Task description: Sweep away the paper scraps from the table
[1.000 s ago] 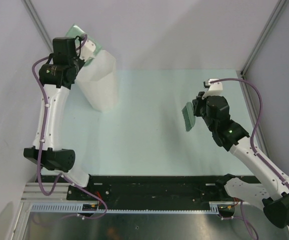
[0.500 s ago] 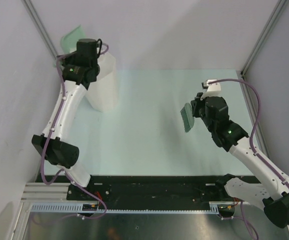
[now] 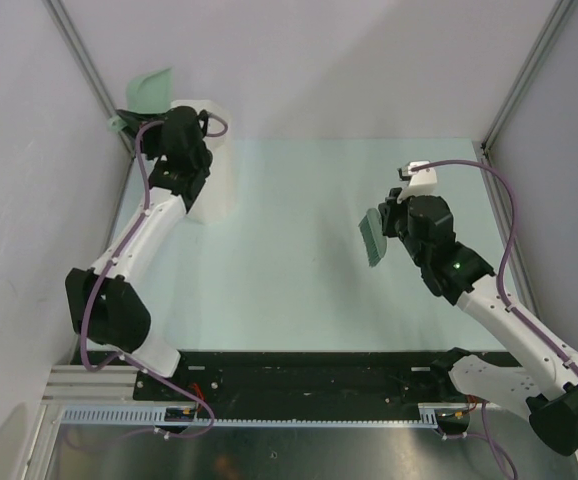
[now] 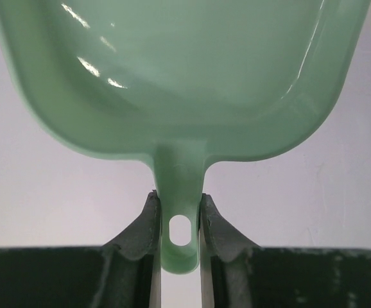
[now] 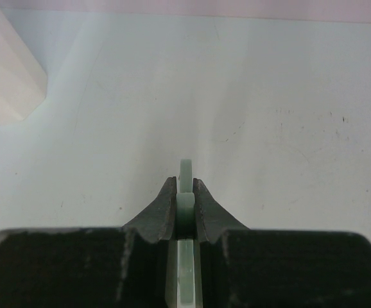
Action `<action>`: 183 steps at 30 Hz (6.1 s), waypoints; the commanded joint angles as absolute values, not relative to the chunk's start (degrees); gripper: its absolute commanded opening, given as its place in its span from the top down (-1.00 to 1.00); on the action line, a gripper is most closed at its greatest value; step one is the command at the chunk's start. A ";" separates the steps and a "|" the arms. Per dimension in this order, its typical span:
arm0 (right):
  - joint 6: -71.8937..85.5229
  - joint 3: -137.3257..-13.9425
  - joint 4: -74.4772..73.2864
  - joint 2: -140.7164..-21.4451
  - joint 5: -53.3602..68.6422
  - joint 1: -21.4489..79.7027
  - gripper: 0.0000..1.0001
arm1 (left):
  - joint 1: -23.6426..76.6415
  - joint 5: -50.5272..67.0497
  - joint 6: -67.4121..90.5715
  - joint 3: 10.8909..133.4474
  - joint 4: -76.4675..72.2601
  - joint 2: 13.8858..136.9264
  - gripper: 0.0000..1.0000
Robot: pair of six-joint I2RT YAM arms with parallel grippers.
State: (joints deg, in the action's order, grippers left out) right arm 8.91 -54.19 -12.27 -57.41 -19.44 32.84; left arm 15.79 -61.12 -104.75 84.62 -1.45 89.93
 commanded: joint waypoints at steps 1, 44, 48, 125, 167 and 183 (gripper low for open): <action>7.82 -53.88 -9.49 -56.16 -20.04 33.40 1.00 | 16.52 -62.84 -111.71 84.11 -13.80 85.61 1.00; 7.38 -53.70 -9.93 -55.72 -20.74 34.37 1.00 | 37.79 -11.63 -42.11 85.88 47.72 86.74 1.00; 7.47 -53.70 -10.11 -55.90 -20.83 34.45 1.00 | 37.79 -6.25 -39.38 83.41 48.78 89.38 1.00; -27.91 -63.36 15.09 -101.54 -28.52 74.45 -1.00 | 8.09 24.96 -32.78 60.03 45.62 74.71 -0.57; 6.49 -55.12 -21.37 -74.62 22.60 10.30 -1.00 | 6.77 23.81 -34.98 56.96 45.26 77.17 -0.91; 10.46 -37.89 -0.54 -61.80 0.36 5.01 -0.99 | 3.34 18.59 -25.43 45.02 19.21 72.60 -0.99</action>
State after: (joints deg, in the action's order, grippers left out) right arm 9.39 -40.80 -10.04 -64.86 6.98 5.48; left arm 3.77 25.04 -32.86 48.99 33.65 76.60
